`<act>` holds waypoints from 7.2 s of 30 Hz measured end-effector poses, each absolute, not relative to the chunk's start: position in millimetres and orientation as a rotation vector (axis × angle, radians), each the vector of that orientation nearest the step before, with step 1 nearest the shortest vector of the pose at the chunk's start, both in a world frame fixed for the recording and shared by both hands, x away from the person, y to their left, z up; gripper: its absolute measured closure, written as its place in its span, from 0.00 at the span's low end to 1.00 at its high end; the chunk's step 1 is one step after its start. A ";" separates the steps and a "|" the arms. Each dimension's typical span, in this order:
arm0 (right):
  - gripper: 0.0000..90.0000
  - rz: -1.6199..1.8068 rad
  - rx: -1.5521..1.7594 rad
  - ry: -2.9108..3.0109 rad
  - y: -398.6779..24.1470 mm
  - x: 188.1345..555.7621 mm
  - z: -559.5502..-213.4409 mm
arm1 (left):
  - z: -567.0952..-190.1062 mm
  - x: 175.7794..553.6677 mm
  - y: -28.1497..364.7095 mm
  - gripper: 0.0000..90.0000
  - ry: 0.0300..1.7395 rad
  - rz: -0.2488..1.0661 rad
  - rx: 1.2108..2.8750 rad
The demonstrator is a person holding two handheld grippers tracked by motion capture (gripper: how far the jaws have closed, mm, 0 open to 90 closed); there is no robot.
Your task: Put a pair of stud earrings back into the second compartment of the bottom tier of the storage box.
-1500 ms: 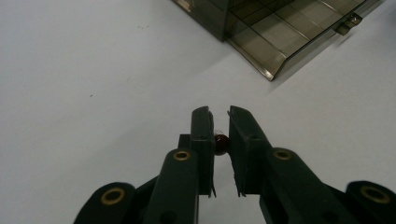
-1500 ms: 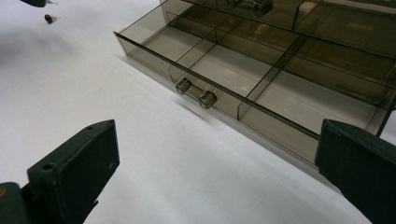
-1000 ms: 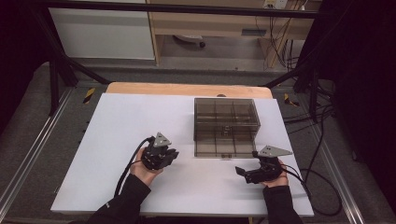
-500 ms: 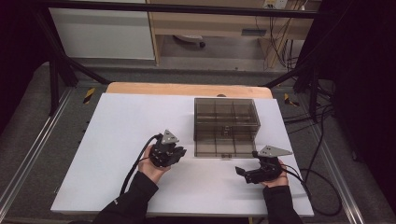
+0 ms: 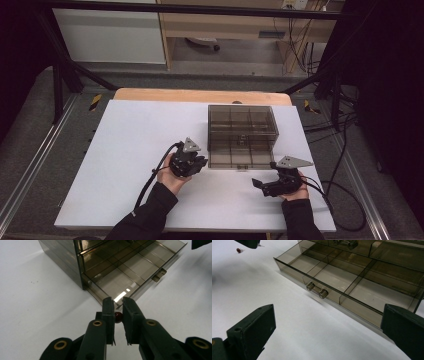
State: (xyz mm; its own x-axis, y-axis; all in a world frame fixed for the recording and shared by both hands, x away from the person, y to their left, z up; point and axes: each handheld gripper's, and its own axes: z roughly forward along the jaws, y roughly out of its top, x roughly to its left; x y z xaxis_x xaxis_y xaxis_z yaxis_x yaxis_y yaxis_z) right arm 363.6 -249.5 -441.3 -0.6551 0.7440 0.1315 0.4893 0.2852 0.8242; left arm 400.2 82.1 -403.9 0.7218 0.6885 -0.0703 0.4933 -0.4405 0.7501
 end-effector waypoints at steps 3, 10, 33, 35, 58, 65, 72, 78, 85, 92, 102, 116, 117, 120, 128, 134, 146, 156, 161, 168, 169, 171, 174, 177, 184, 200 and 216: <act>0.00 1.308 1.129 2.280 -249.3 363.5 -441.4 | -403.8 401.2 77.7 0.89 0.891 0.308 2.124; 0.01 1.307 1.129 2.281 -249.4 363.5 -441.4 | -403.6 402.8 67.4 0.89 0.879 0.298 2.124; 0.01 1.301 1.130 2.283 -249.3 363.7 -441.6 | -405.5 411.5 36.0 0.89 0.856 0.283 2.129; 0.01 1.306 1.130 2.283 -249.1 363.6 -441.6 | -406.0 412.8 33.0 0.89 0.854 0.282 2.131; 0.01 1.307 1.133 2.286 -249.0 363.7 -441.7 | -410.5 423.2 0.9 0.89 0.846 0.262 2.152; 0.01 1.312 1.133 2.284 -249.8 363.4 -440.9 | -413.8 426.9 -9.7 0.89 0.838 0.263 2.158; 0.01 1.309 1.128 2.281 -250.4 363.5 -440.6 | -419.2 432.6 -21.5 0.88 0.829 0.271 2.186; 0.01 1.309 1.129 2.282 -250.2 363.4 -440.6 | -426.2 438.0 -24.3 0.88 0.852 0.264 2.196; 0.01 1.308 1.128 2.283 -249.9 363.7 -441.1 | -432.8 440.0 -28.2 0.88 0.845 0.256 2.208; 0.00 1.313 1.129 2.283 -249.9 363.7 -440.9 | -426.0 437.8 -25.2 0.79 0.834 0.269 2.194; 0.01 1.317 1.128 2.276 -250.5 363.1 -439.9 | -413.6 435.9 -17.7 0.69 0.830 0.258 2.156; 0.01 1.323 1.131 2.275 -250.8 363.4 -439.7 | -413.9 436.5 -20.9 0.60 0.806 0.273 2.172; 0.01 1.322 1.127 2.276 -250.7 363.7 -439.9 | -412.3 435.5 -20.1 0.58 0.802 0.277 2.168; 0.01 1.323 1.127 2.276 -250.5 363.8 -440.1 | -407.3 432.1 -17.1 0.53 0.777 0.291 2.176; 0.01 1.319 1.129 2.280 -250.3 363.8 -440.4 | -397.9 419.4 -2.8 0.35 0.718 0.335 2.216; 0.00 1.317 1.128 2.281 -250.2 363.8 -440.6 | -397.6 415.5 14.5 0.24 0.735 0.356 2.234; 0.01 1.315 1.131 2.281 -250.0 363.8 -440.8 | -395.3 409.2 59.4 0.11 0.793 0.399 2.240; 0.00 1.306 1.131 2.285 -249.1 364.2 -442.0 | -389.3 401.0 113.9 0.06 0.886 0.450 2.199; 0.00 1.308 1.134 2.282 -249.9 364.3 -441.3 | -392.3 398.3 142.3 0.05 0.939 0.474 2.179; 0.00 1.305 1.133 2.285 -249.7 364.4 -441.5 | -402.4 394.1 175.5 0.05 1.003 0.486 2.167; 0.00 1.306 1.135 2.283 -249.6 364.4 -441.5 | -404.1 393.3 179.6 0.06 1.011 0.486 2.166; 0.01 1.305 1.133 2.284 -249.7 364.6 -441.6 | -407.2 391.5 186.6 0.06 1.025 0.500 2.168; 0.00 1.299 1.132 2.285 -249.6 364.8 -441.9 | -410.9 388.3 197.2 0.09 1.046 0.508 2.152; 0.00 1.301 1.139 2.284 -249.5 364.8 -442.0 | -414.8 386.2 206.0 0.11 1.073 0.517 2.153; 0.00 1.306 1.138 2.285 -249.2 364.7 -442.5 | -422.0 384.2 220.9 0.25 1.151 0.525 2.123; 0.00 1.304 1.137 2.286 -249.3 364.7 -442.5 | -431.0 385.8 225.1 0.55 1.240 0.453 2.113; 0.00 1.300 1.137 2.291 -248.9 364.8 -443.0 | -437.9 389.7 221.9 0.70 1.272 0.426 2.118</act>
State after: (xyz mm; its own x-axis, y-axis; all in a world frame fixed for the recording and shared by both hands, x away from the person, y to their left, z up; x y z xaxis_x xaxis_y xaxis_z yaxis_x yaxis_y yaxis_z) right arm 364.8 -248.9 -443.0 -0.6549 0.7432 0.1373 0.4992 0.2890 0.8169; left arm 389.7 221.9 -437.9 0.4830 0.8746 -0.0419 0.6733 -0.3404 0.6563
